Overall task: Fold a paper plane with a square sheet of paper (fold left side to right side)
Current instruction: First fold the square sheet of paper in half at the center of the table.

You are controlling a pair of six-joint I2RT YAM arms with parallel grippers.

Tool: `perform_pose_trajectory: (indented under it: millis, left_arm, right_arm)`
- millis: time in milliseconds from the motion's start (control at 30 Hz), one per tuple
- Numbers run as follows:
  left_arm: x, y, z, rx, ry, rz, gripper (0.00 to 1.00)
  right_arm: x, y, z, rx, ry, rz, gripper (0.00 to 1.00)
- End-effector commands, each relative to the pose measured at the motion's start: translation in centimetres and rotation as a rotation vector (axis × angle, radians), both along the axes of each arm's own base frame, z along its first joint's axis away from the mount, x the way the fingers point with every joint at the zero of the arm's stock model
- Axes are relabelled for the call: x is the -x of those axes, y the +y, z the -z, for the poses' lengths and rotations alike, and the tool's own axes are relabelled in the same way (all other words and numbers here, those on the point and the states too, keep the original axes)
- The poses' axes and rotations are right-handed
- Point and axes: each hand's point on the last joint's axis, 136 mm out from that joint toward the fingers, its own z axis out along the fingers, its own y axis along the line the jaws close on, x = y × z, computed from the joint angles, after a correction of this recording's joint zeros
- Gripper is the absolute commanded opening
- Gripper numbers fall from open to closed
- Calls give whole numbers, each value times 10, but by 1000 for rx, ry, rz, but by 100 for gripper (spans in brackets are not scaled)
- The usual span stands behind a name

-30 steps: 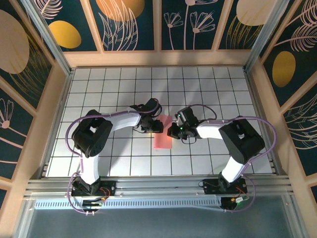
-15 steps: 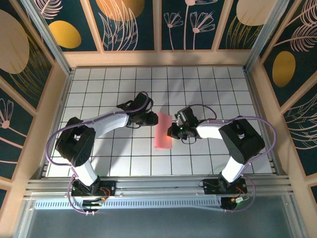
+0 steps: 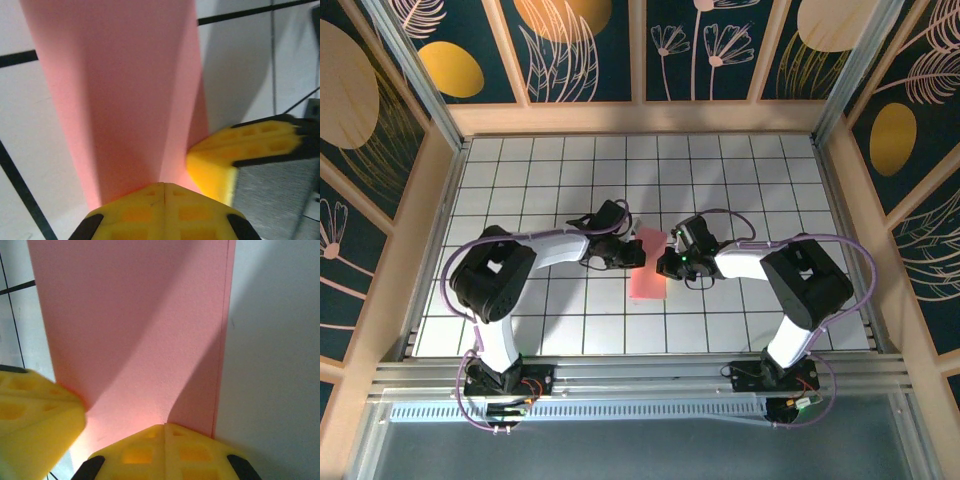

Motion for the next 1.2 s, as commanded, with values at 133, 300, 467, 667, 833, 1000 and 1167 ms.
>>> perform_pose_trajectory:
  millis: [133, 300, 467, 667, 833, 1000, 1167]
  left_arm:
    - [0, 11, 22, -67, 0, 11, 0]
    - [-2, 20, 26, -62, -6, -20, 0]
    - [1, 34, 34, -77, 9, -41, 0]
    - [9, 54, 41, -83, 23, -70, 0]
    - [12, 70, 42, -85, 26, -100, 0]
    - [5, 66, 19, -44, -39, -96, 0]
    - [-4, 45, -25, 113, -126, -78, 0]
  right_arm:
    - [32, -38, 51, 230, 128, 6, 0]
    - [35, -42, 54, 249, 136, 4, 0]
    - [38, -47, 57, 269, 142, 4, 0]
    - [41, -51, 60, 281, 149, 7, 0]
    - [40, -51, 61, 280, 147, 7, 0]
    - [39, -49, 57, 269, 137, 6, 0]
    - [36, -48, 54, 263, 129, 8, 0]
